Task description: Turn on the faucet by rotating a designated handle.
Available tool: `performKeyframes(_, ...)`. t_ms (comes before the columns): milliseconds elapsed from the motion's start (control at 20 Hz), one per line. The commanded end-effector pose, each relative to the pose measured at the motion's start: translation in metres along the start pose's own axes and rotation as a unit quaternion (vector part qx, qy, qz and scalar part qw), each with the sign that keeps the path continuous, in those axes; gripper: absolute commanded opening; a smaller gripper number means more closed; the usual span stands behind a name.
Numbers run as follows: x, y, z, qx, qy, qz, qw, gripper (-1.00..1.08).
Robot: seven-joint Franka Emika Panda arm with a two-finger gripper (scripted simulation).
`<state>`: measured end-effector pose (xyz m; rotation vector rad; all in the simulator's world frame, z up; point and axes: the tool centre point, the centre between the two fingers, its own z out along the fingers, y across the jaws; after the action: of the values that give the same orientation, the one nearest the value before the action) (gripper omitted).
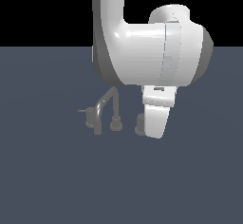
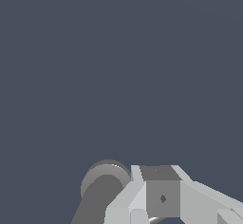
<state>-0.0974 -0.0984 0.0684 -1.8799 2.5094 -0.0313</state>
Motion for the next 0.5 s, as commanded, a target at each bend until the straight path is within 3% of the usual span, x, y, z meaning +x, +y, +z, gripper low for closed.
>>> performKeyframes(0,-0.007,0.000,0.000,-0.001,0.000,-0.002,1.0000,-1.00)
performKeyframes(450,-0.067,0.004,0.004,-0.010,-0.004,-0.025,0.9996,-1.00)
